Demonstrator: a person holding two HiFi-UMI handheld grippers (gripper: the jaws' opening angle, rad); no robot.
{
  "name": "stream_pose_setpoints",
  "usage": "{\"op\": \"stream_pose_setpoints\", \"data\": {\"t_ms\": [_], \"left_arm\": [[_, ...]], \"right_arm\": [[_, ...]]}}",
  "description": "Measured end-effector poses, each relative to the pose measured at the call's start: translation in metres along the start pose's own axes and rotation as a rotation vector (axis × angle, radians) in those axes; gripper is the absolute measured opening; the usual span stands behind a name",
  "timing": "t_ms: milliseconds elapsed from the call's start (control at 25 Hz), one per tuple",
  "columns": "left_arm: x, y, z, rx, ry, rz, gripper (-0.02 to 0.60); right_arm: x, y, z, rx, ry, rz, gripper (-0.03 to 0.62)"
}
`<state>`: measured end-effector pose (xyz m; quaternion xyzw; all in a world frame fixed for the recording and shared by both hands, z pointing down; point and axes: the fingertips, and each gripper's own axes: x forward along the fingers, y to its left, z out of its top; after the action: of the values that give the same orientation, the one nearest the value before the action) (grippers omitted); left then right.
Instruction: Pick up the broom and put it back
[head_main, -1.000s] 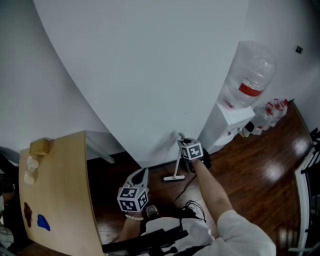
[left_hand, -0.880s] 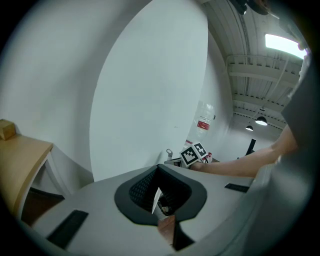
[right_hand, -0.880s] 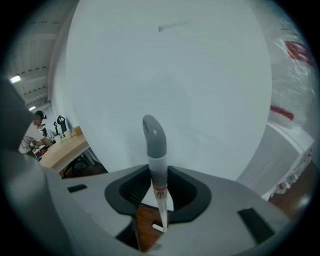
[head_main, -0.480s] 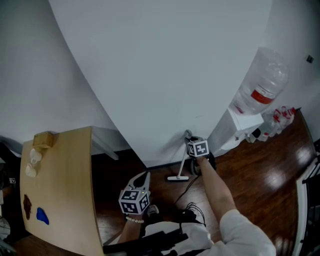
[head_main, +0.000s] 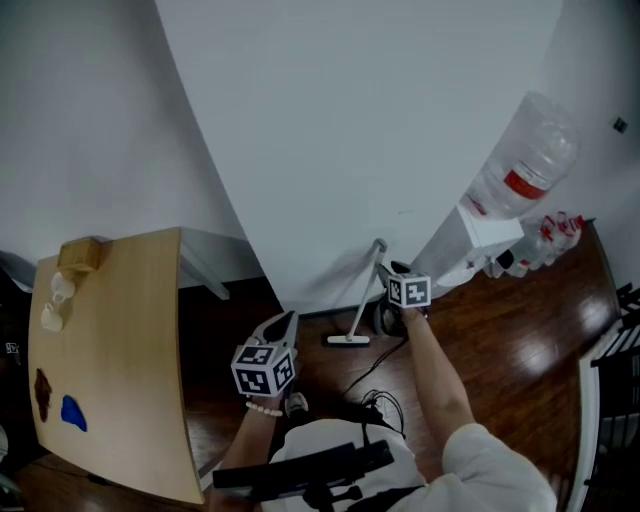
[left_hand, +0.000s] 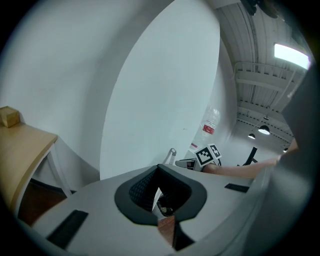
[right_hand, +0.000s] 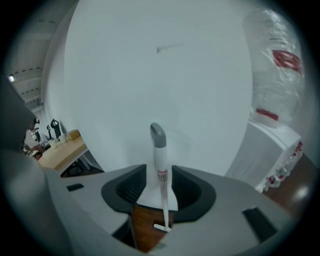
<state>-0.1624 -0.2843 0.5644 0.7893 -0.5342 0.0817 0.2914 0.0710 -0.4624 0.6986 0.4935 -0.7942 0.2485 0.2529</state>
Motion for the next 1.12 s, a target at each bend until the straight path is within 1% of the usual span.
{"op": "stream_pose_setpoints", "data": {"t_ms": [80, 160, 240, 440, 520, 600, 680, 840, 960, 1120], "left_arm": [[0.001, 0.0, 0.007, 0.01, -0.007, -0.03, -0.006], [0.002, 0.0, 0.011, 0.024, -0.009, -0.061, -0.006], [0.002, 0.0, 0.012, 0.034, -0.004, -0.088, -0.006], [0.002, 0.0, 0.013, 0.067, 0.022, -0.144, -0.006], [0.0, -0.005, 0.01, 0.078, 0.027, -0.16, -0.006], [-0.001, -0.013, 0.009, 0.082, 0.025, -0.176, -0.006], [-0.004, -0.027, 0.005, 0.085, 0.022, -0.191, -0.006], [-0.015, -0.069, -0.012, 0.095, 0.013, -0.22, -0.006], [-0.035, -0.112, -0.034, 0.113, 0.005, -0.241, -0.006], [-0.083, -0.171, -0.073, 0.139, 0.006, -0.255, -0.006]], "right_arm": [[-0.024, 0.006, -0.007, 0.023, -0.03, 0.0, 0.17], [-0.051, 0.014, -0.013, 0.059, -0.078, 0.002, 0.086], [-0.078, 0.02, -0.023, 0.119, -0.134, 0.004, 0.008], [-0.132, 0.05, -0.035, 0.303, -0.241, 0.041, 0.005], [-0.151, 0.066, -0.037, 0.347, -0.272, 0.067, 0.005], [-0.172, 0.082, -0.037, 0.342, -0.303, 0.082, 0.005], [-0.193, 0.096, -0.042, 0.311, -0.322, 0.094, 0.005], [-0.246, 0.118, -0.064, 0.267, -0.351, 0.127, 0.005], [-0.299, 0.123, -0.099, 0.258, -0.366, 0.132, 0.005], [-0.376, 0.119, -0.158, 0.267, -0.388, 0.098, 0.005]]}}
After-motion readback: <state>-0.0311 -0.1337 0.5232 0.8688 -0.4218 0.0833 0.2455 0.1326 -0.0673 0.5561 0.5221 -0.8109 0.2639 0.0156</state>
